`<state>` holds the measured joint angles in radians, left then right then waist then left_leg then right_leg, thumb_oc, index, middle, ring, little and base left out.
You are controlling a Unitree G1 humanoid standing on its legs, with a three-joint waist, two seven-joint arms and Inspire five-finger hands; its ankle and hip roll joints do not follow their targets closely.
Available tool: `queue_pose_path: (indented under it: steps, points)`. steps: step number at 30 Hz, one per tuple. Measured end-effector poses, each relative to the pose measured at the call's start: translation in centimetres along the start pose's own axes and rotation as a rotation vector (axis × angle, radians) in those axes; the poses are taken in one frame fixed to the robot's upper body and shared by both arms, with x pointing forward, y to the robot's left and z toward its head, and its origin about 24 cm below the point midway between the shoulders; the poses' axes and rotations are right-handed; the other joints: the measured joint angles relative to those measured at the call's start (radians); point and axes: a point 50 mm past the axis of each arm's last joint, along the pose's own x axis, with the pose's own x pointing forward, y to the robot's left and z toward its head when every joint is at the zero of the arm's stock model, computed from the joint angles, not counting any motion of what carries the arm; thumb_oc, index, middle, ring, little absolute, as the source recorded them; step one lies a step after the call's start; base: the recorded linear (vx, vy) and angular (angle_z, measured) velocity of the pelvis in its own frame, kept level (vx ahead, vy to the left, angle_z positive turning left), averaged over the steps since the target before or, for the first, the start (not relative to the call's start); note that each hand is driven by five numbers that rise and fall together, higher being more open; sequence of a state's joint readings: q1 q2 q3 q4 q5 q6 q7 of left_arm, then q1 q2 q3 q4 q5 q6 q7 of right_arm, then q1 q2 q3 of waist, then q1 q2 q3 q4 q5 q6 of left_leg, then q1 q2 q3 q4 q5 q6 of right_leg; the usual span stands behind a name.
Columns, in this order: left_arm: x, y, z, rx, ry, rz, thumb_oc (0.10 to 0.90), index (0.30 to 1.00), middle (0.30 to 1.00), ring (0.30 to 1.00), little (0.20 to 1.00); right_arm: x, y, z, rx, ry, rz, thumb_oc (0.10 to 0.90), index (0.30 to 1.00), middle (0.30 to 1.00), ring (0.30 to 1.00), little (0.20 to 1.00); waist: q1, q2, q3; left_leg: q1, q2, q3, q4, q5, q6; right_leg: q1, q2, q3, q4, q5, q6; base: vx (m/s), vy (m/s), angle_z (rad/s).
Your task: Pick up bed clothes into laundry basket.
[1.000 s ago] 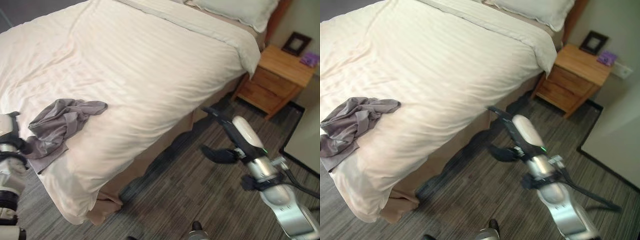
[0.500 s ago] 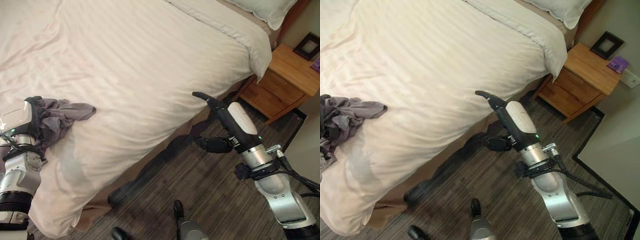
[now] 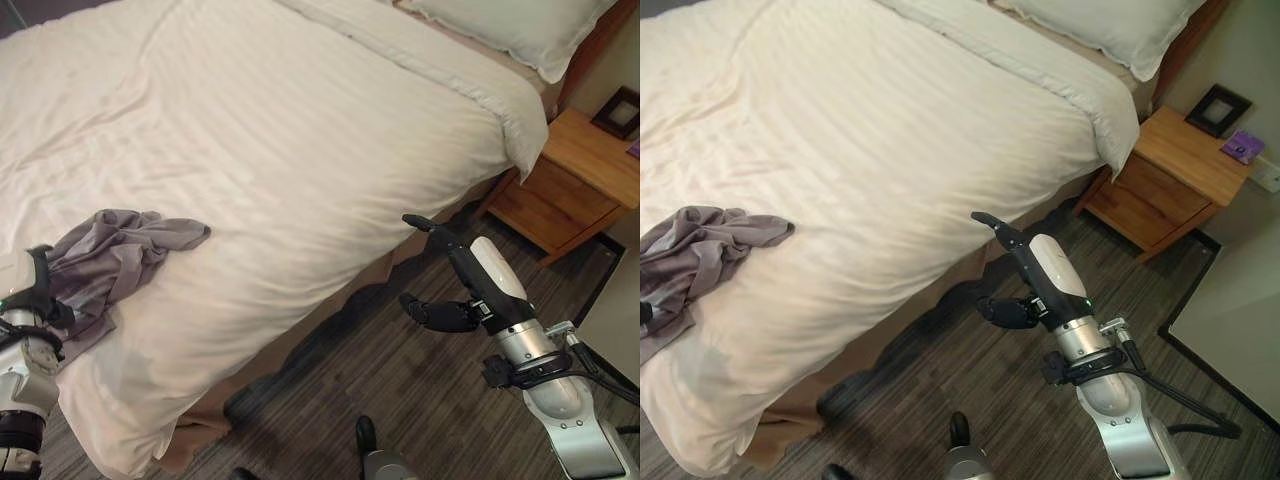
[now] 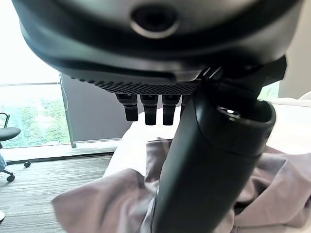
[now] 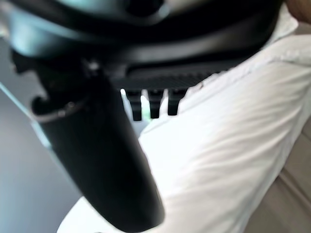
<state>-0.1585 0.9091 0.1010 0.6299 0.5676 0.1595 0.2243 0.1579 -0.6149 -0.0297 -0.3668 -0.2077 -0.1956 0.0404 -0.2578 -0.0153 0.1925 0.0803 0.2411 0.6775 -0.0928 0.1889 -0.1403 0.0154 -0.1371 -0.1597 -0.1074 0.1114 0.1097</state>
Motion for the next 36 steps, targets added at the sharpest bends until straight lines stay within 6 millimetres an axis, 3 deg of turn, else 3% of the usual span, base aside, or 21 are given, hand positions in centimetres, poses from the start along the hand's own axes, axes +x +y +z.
queue_pose_path:
  steps: [3, 5, 7, 9, 11, 14, 15, 16, 18, 21, 23, 31, 36]
  points:
    - [0.0, -0.3, -0.4, 0.003, 0.02, -0.013, 0.8, 0.9, 0.9, 0.9, 0.9, -0.1, 0.0, 0.1, 0.039, -0.008, -0.005, 0.8, 0.9, 0.9, 0.9, 0.9, -0.01, 0.022, -0.022, -0.034, 0.006, 0.002, 0.0, -0.025, -0.007, -0.042, 0.009, 0.006, 0.0, 0.016, 0.007, -0.12, -0.001, -0.08]
    - [0.6, -0.2, -0.5, 0.002, 0.051, -0.013, 0.8, 0.9, 0.9, 0.9, 0.9, 0.1, -0.2, 0.3, 0.072, -0.025, -0.015, 0.8, 0.9, 0.9, 0.9, 0.9, -0.011, 0.026, -0.028, -0.105, 0.002, 0.019, 0.0, -0.026, -0.006, -0.131, 0.01, 0.031, 0.0, 0.047, 0.008, -0.24, -0.008, -0.28]
    - [2.1, 1.4, 0.2, -0.053, 0.09, 0.03, 0.8, 0.9, 0.9, 0.9, 0.9, 0.8, -0.5, 0.7, 0.098, -0.058, -0.029, 0.8, 0.9, 0.9, 0.9, 0.9, -0.021, 0.001, 0.033, -0.167, -0.002, 0.035, 0.0, -0.004, 0.018, -0.209, 0.009, 0.055, 0.0, 0.091, 0.009, -0.15, -0.03, -0.29]
    - [3.3, 5.5, -0.8, -0.006, 0.115, 0.137, 0.8, 0.9, 0.9, 0.9, 0.9, 1.1, -0.4, 1.2, 0.165, -0.095, -0.038, 0.8, 0.9, 0.9, 0.9, 0.9, -0.022, -0.025, 0.096, -0.198, 0.018, 0.058, -0.001, -0.001, 0.016, -0.259, 0.006, 0.05, -0.001, 0.091, 0.014, -0.01, -0.029, -0.34]
    - [3.4, 6.3, -1.1, 0.001, 0.119, 0.158, 0.8, 0.9, 0.9, 0.9, 0.9, 0.8, -0.2, 1.1, 0.185, -0.083, -0.039, 0.8, 0.9, 0.9, 0.9, 0.9, -0.021, -0.018, 0.103, -0.203, 0.023, 0.059, -0.005, -0.007, 0.006, -0.266, 0.005, 0.027, -0.001, 0.104, 0.002, 0.02, -0.022, -0.16]
    - [3.4, 6.3, -0.8, 0.003, 0.093, 0.171, 0.8, 0.9, 0.9, 0.9, 0.9, 1.3, -1.2, 2.8, 0.176, -0.175, -0.073, 0.8, 0.9, 0.9, 0.9, 0.9, -0.02, 0.006, 0.116, -0.202, 0.026, 0.058, -0.005, 0.004, -0.001, -0.265, 0.012, 0.026, 0.0, 0.106, -0.001, 0.0, 0.0, 0.0]
    - [3.4, 6.3, -0.5, 0.007, 0.079, 0.178, 0.631, 0.646, 0.646, 0.646, 0.646, 2.1, -1.6, 4.7, 0.202, -0.286, -0.09, 0.8, 0.9, 0.9, 0.9, 0.9, -0.017, 0.01, 0.118, -0.197, 0.023, 0.056, 0.0, 0.008, 0.0, -0.257, 0.014, 0.022, 0.006, 0.114, -0.01, 0.0, 0.0, 0.0]
    - [3.5, 6.2, -0.3, 0.01, 0.069, 0.176, 0.4, 0.3, 0.3, 0.3, 0.3, 2.3, -1.5, 5.6, 0.224, -0.336, -0.087, 0.8, 0.9, 0.9, 0.9, 0.9, -0.013, 0.01, 0.118, -0.194, 0.023, 0.054, 0.0, 0.008, 0.0, -0.254, 0.015, 0.023, 0.006, 0.113, -0.01, 0.0, 0.0, 0.0]
    - [3.7, 6.3, 0.5, 0.011, 0.041, 0.178, 0.4, 0.3, 0.3, 0.3, 0.3, 2.6, -1.2, 7.4, 0.235, -0.45, -0.063, 0.8, 0.9, 0.9, 0.9, 0.9, 0.003, 0.01, 0.118, -0.193, 0.023, 0.05, 0.0, 0.008, 0.0, -0.251, 0.015, 0.02, 0.007, 0.111, -0.012, 0.0, -0.003, 0.05]
    - [3.7, 5.5, 1.8, -0.006, 0.01, 0.179, 0.4, 0.3, 0.3, 0.3, 0.3, 3.3, -1.0, 8.6, 0.204, -0.521, -0.019, 0.8, 0.9, 0.9, 0.9, 0.9, 0.01, 0.009, 0.118, -0.19, 0.024, 0.026, 0.0, 0.008, 0.0, -0.23, 0.012, -0.004, 0.007, 0.105, -0.009, 0.0, -0.023, 0.19]
    - [3.8, 5.5, 2.7, -0.022, -0.016, 0.197, 0.4, 0.3, 0.3, 0.3, 0.3, 3.3, -1.1, 8.6, 0.161, -0.524, -0.007, 0.8, 0.9, 0.9, 0.9, 0.9, 0.028, 0.004, 0.115, -0.19, 0.024, 0.022, 0.0, 0.008, 0.0, -0.225, 0.012, -0.009, 0.006, 0.1, -0.009, 0.0, -0.033, 0.17]
    - [3.7, 5.2, 3.2, -0.053, -0.019, 0.191, 0.4, 0.3, 0.3, 0.3, 0.3, 2.7, -0.8, 7.5, 0.102, -0.462, 0.016, 0.8, 0.9, 0.9, 0.9, 0.9, 0.019, -0.018, 0.102, -0.16, 0.034, 0.015, 0.0, 0.007, -0.001, -0.19, 0.027, -0.015, 0.006, 0.095, -0.005, 0.0, -0.04, 0.02]
    - [2.7, 7.4, 8.1, -0.131, -0.24, 0.291, 0.4, 0.3, 0.3, 0.3, 0.3, 2.6, -1.1, 6.4, 0.098, -0.409, -0.007, 0.8, 0.9, 0.9, 0.9, 0.9, 0.024, -0.042, 0.087, -0.12, 0.035, 0.013, 0.0, 0.008, -0.002, -0.15, 0.028, -0.017, 0.006, 0.092, -0.004, 0.0, 0.0, 0.0]
